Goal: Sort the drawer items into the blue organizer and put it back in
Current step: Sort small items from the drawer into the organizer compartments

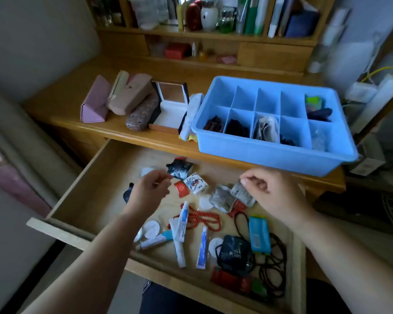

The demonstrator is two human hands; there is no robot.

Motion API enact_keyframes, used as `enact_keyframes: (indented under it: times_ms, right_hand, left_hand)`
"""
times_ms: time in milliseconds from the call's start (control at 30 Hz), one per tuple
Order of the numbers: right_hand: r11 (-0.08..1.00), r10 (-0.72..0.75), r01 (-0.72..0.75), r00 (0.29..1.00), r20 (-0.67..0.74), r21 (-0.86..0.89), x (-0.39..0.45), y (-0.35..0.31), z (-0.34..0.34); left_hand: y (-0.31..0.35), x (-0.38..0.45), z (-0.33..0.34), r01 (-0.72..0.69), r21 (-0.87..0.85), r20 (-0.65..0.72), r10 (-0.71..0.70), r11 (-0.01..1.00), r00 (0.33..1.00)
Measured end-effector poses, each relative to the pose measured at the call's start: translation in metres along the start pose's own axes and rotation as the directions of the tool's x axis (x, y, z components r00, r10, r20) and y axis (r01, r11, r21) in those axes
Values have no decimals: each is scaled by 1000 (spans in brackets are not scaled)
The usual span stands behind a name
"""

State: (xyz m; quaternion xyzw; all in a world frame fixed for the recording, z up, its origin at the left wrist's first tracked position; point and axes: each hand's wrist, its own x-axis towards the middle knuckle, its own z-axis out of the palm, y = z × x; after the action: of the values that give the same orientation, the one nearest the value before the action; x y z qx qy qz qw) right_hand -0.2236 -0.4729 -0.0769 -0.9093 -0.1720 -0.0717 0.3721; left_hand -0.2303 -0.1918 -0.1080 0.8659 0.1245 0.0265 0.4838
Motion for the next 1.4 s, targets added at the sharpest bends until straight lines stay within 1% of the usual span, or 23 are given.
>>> enact_keyframes:
  times_ms: [33,67,100,133,167,200,233,267,333,400,533,600,667,733,833,900,933,1000,1067,1100,1167,1233,1400]
  right_hand:
    - [977,113,-105,993,-37,186,9,-6,-5]
    - [872,263,-241,965,6,426,18,-12,-8]
    - [671,388,-368,914,119,644,24,-15,-9]
    - [425,463,-460,851,249,780,29,-19,-9]
    - [210,505,-506,789,350,837,34,-21,-11]
    - [46,534,-516,736,416,855,38,-23,-13]
    - [-66,556,-508,696,454,859,42,-24,-15]
    - [-135,579,-492,666,471,860,45,-24,-16]
    - [-192,621,-464,624,474,865,50,-25,-16]
    - [-197,659,-446,599,455,873,51,-26,-12]
    - [-98,759,-396,564,326,913,51,-19,-12]
    - [-44,822,-335,522,225,941,52,-8,-21]
    - [-10,853,-241,505,134,971,56,4,-30]
    - [44,861,-189,506,59,981,60,11,-37]
    - [246,874,-282,477,-87,928,62,22,-47]
    - [353,865,-333,473,-169,874,60,30,-60]
    - [357,860,-323,481,-173,877,59,35,-68]
    - [337,852,-316,504,-144,887,59,47,-86]
    - [366,836,-372,533,-126,853,59,58,-108]
    - [396,827,-412,549,-123,821,58,66,-121]
    - [446,800,-483,592,-94,754,56,78,-147]
    - [478,768,-547,639,-25,687,53,89,-168]
    - [535,712,-664,687,144,522,59,100,-188]
  left_hand:
    - [19,4,1,-32,-77,-28,29,997,999]
    - [36,8,2,-53,-169,-75,40,984,996]
    - [53,14,2,-66,-261,-133,32,963,991]
    - [68,23,2,-78,-329,-193,14,941,981]
    - [81,32,1,-85,-363,-237,-4,928,972]
    - [91,43,2,-83,-356,-257,-12,931,966]
    - [99,53,3,-69,-322,-247,-13,944,969]
    - [104,63,6,-49,-255,-217,-8,966,976]
    - [109,78,14,-22,-82,-131,11,996,991]
    - [112,88,20,-26,-51,-55,23,998,998]
    - [121,91,29,28,-212,8,-27,977,1000]
    - [125,85,36,105,-317,109,-74,943,991]
    - [133,72,48,242,-433,319,-103,868,942]
    - [143,57,66,295,-426,484,-60,855,873]
    - [158,36,89,284,-380,631,22,880,776]
    - [161,32,94,185,-287,695,72,940,715]
    - [161,34,94,133,-246,692,78,960,718]
    - [159,41,88,130,-252,570,39,959,821]
    - [153,53,78,221,-389,392,-56,894,918]
    - [150,59,72,264,-463,337,-107,846,935]
    - [146,68,66,319,-538,302,-175,780,937]
    - [146,75,67,342,-525,322,-190,780,928]
    - [158,79,94,343,-479,490,-79,808,868]
